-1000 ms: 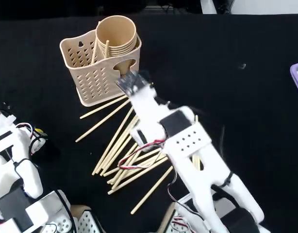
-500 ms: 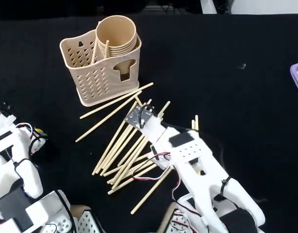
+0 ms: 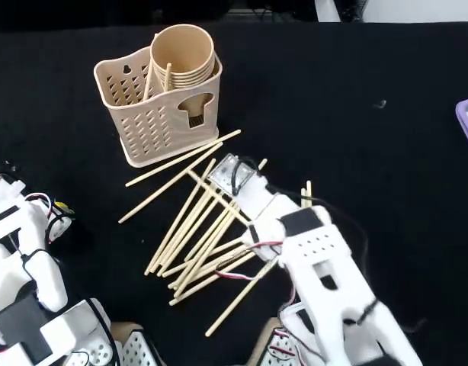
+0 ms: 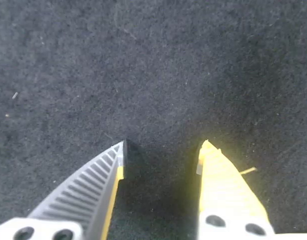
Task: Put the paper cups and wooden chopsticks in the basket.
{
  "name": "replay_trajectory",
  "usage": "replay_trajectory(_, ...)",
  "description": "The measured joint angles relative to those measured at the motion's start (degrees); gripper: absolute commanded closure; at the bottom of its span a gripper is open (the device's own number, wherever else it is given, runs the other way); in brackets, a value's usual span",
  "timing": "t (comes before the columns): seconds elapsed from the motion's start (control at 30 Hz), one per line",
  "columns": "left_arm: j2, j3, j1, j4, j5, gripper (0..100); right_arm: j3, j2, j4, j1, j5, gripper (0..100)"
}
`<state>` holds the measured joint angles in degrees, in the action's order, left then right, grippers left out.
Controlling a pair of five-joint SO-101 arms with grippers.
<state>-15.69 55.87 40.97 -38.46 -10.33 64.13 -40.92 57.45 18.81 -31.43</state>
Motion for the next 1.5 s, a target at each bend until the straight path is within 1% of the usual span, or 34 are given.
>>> replay_trajectory(0.1,0.0,0.0,0.0,0.0,0.0,76,0.26,-4.13,3.87,1.32,-5.71,98.7)
replay_trajectory(0.2,0.0,0.0,0.0,0.0,0.0,76,2.9,-6.42,7.3,2.64,-15.38,95.9)
replay_trajectory(0.3,0.0,0.0,0.0,0.0,0.0,76,5.71,-6.95,10.29,2.55,-24.62,85.7)
replay_trajectory(0.4,0.0,0.0,0.0,0.0,0.0,76,7.47,-6.95,11.52,2.46,-28.75,75.1)
replay_trajectory(0.47,0.0,0.0,0.0,0.0,0.0,76,8.44,-6.95,11.69,1.05,-30.59,71.7)
replay_trajectory(0.6,0.0,0.0,0.0,0.0,0.0,76,10.64,-6.95,11.43,0.97,-33.85,73.2)
replay_trajectory(0.77,0.0,0.0,0.0,0.0,0.0,76,16.09,-7.82,2.55,0.97,-34.73,76.6)
replay_trajectory(0.83,0.0,0.0,0.0,0.0,0.0,76,17.58,-8.79,-0.35,0.97,-34.81,81.9)
replay_trajectory(0.93,0.0,0.0,0.0,0.0,0.0,76,17.67,-8.79,-2.37,0.53,-34.81,96.6)
replay_trajectory(0.97,0.0,0.0,0.0,0.0,0.0,76,17.23,-8.79,-2.37,0.53,-34.81,99.4)
replay_trajectory(1.0,0.0,0.0,0.0,0.0,0.0,76,16.88,-8.79,-2.37,0.53,-34.81,97.4)
replay_trajectory(1.07,0.0,0.0,0.0,0.0,0.0,76,16.44,-7.91,-2.11,0.7,-34.81,99.1)
replay_trajectory(1.17,0.0,0.0,0.0,0.0,0.0,76,14.07,-8.0,-0.44,-0.62,-34.81,98.8)
replay_trajectory(1.37,0.0,0.0,0.0,0.0,0.0,76,5.98,-8.0,9.32,-0.88,-34.81,98.8)
replay_trajectory(1.5,0.0,0.0,0.0,0.0,0.0,76,4.4,-8.0,10.99,-0.88,-34.81,98.8)
